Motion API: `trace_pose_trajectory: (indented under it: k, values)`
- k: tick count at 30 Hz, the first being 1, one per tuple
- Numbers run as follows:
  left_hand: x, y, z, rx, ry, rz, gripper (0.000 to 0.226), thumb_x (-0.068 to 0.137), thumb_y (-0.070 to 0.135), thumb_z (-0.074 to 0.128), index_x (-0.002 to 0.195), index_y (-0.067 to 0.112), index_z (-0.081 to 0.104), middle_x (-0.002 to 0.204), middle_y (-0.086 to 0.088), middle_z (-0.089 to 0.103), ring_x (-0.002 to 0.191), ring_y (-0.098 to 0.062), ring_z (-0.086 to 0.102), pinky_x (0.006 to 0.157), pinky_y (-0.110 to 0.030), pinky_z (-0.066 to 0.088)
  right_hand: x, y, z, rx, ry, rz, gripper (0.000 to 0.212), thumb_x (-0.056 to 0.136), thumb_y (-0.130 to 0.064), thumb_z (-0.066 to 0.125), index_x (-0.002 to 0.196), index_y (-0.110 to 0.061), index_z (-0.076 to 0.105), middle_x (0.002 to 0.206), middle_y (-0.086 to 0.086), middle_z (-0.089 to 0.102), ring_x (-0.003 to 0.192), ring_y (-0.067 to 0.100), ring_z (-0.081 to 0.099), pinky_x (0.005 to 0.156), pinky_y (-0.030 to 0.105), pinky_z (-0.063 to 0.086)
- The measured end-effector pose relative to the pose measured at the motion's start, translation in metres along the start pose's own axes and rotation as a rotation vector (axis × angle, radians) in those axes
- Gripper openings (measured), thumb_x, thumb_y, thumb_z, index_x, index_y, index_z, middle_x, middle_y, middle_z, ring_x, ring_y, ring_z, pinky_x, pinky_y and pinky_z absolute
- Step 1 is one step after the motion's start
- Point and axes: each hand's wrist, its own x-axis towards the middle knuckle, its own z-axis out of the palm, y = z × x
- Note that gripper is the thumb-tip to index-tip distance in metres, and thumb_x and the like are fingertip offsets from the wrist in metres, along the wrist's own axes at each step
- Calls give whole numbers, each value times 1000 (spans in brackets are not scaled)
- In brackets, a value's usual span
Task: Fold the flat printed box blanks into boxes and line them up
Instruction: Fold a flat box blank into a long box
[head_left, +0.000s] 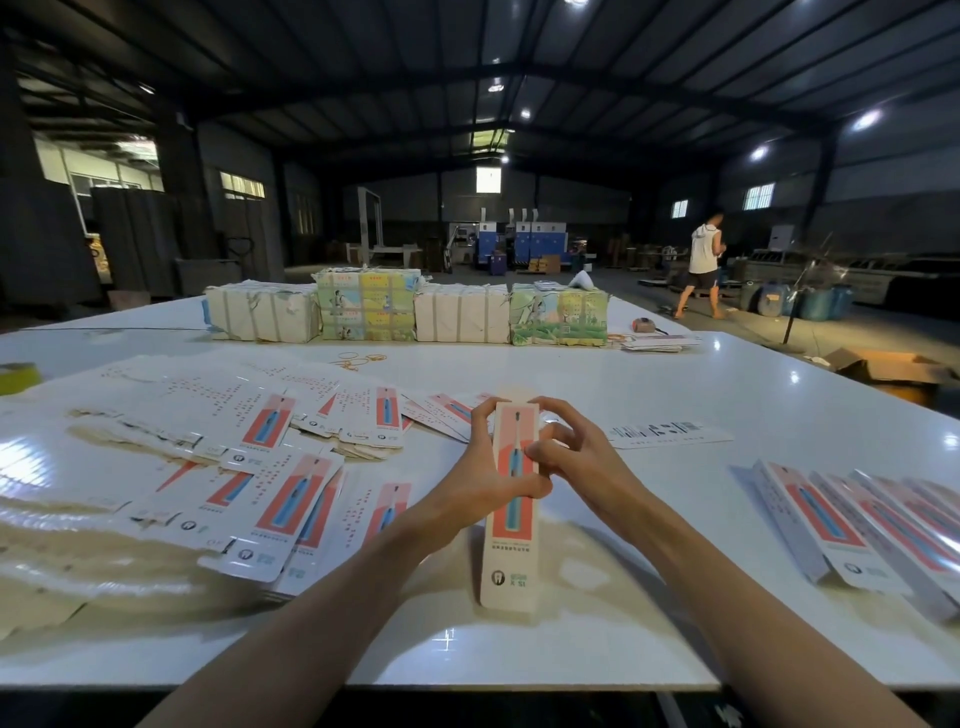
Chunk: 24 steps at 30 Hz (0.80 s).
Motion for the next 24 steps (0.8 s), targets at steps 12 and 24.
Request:
trace_pose_trajectory:
  k: [12,24]
  values:
    - [-1,2,2,62,-22,29,106,86,15,83,160,42,11,150,-3,50,125,-24,62,84,-24,54,2,-5,-5,90,193,16,27,106,-47,58,125,-28,59,99,10,75,58,26,60,63,37,57]
    - [7,-8,1,-92,-122,-34,97,75,13,88,113,82,31,117,-5,65,85,-31,80,64,-36,64,0,-7,-13,-202,188,-210,32,107,2,50,120,-6,77,98,9,81,73,20,72,69,34,61]
